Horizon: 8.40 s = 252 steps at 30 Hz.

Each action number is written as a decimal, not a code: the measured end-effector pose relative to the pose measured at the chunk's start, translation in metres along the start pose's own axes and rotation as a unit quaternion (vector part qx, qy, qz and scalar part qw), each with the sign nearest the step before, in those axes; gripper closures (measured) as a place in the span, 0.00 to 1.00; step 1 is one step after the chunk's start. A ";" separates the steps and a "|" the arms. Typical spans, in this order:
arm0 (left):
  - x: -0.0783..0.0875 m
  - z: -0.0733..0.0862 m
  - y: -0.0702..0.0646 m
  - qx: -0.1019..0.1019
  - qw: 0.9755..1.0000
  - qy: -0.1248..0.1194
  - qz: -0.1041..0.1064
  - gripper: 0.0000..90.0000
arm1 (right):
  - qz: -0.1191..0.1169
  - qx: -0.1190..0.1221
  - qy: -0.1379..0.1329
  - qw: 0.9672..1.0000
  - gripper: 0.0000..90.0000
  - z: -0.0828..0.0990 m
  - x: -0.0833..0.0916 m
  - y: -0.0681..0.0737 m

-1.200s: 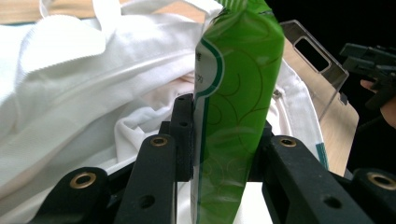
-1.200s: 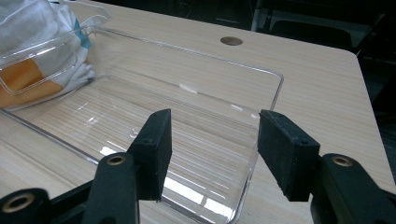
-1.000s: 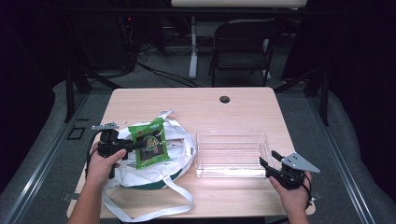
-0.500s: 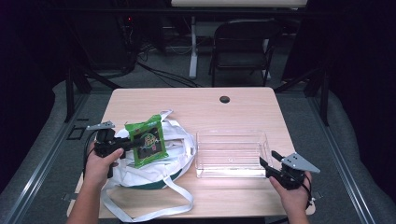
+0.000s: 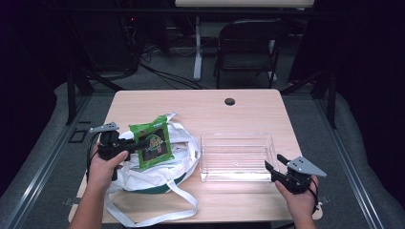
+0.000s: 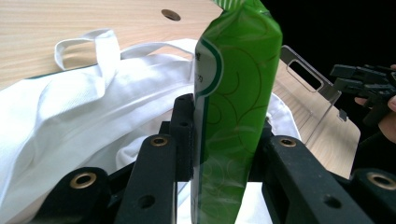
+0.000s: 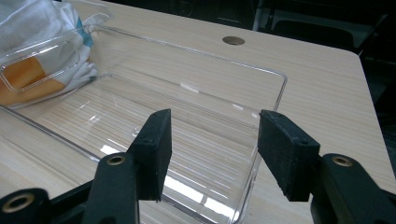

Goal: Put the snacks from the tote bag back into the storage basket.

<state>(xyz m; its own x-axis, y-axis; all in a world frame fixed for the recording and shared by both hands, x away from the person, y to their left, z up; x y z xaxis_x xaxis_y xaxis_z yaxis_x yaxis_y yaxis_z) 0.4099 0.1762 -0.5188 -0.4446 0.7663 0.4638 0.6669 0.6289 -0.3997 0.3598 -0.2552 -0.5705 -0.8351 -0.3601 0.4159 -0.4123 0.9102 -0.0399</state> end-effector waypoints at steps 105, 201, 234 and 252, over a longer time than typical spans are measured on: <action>-0.074 -0.031 -0.103 -0.126 0.982 0.036 0.133 0.80 | -0.241 0.335 0.314 0.855 0.52 -0.153 -0.020 0.098; -0.086 -0.022 -0.136 -0.166 0.971 0.041 0.170 0.80 | -0.321 0.419 0.405 0.747 0.78 -0.156 -0.050 0.176; -0.090 -0.020 -0.135 -0.160 0.972 0.043 0.164 0.70 | -0.319 0.424 0.409 0.743 0.82 -0.158 -0.045 0.170; -0.091 -0.019 -0.126 -0.146 0.976 0.052 0.153 0.66 | -0.280 0.427 0.420 0.750 0.82 -0.165 -0.043 0.143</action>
<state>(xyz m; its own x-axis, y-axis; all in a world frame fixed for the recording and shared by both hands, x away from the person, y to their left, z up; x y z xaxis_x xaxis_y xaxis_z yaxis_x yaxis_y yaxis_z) 0.3776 0.0244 -0.4960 -0.1450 0.8853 0.4418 0.9078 0.2966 -0.2964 0.3966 -0.0754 -0.4438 -0.0669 -0.0532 0.9963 -0.9955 0.0709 -0.0630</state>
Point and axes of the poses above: each handheld gripper's, and its own axes: x roughly backward along the jaws, z roughly out of its underside, y roughly to its left, the point moved 10 cm from there along -x, roughly forward along the jaws, and after that the axes turned 1 degree about y, right-handed, at the moved point
